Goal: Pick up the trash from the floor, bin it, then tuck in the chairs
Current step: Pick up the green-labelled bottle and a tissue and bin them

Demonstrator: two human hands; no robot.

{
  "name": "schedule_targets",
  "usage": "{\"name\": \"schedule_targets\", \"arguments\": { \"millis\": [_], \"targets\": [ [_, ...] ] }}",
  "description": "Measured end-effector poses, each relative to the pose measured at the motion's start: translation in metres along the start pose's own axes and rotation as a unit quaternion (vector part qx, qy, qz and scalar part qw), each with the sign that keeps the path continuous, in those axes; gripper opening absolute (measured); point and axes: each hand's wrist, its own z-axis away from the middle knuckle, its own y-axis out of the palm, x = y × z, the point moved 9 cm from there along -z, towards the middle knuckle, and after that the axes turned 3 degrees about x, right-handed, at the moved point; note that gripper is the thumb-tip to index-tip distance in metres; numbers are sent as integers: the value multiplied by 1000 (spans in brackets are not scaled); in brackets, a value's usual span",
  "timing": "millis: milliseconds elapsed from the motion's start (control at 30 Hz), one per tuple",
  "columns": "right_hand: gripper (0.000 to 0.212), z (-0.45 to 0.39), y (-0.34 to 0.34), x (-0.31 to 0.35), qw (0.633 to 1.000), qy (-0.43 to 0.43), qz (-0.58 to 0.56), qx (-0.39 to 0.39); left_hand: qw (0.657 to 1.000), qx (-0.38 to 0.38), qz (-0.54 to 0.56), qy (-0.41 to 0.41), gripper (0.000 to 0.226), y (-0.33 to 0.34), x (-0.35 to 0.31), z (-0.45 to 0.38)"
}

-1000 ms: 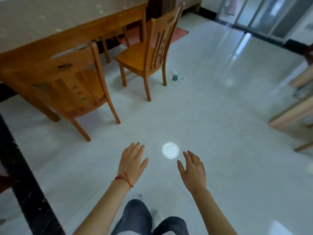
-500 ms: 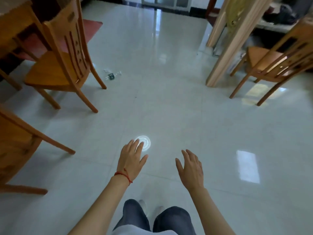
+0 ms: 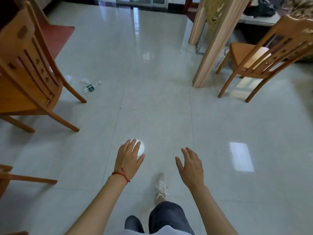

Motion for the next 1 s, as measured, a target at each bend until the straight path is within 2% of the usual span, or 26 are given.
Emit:
{"name": "schedule_targets", "arguments": {
  "millis": [133, 400, 567, 733, 1000],
  "targets": [
    [46, -77, -19, 2, 1000, -17, 15, 16, 1000, 2, 1, -20, 52, -12, 3, -72],
    [46, -214, -66, 23, 998, -50, 35, -8, 999, -18, 10, -39, 55, -51, 16, -194],
    [55, -285, -67, 55, 996, -76, 36, -26, 999, -14, 19, -34, 61, -70, 36, -274],
    [52, -372, -66, 90, 996, -70, 42, -19, 1000, -4, 11, -9, 74, -97, 64, -374],
    [50, -486, -95, 129, 998, -50, 37, -29, 1000, -7, -2, 5, 74, -137, 101, -493]
  ]
}}
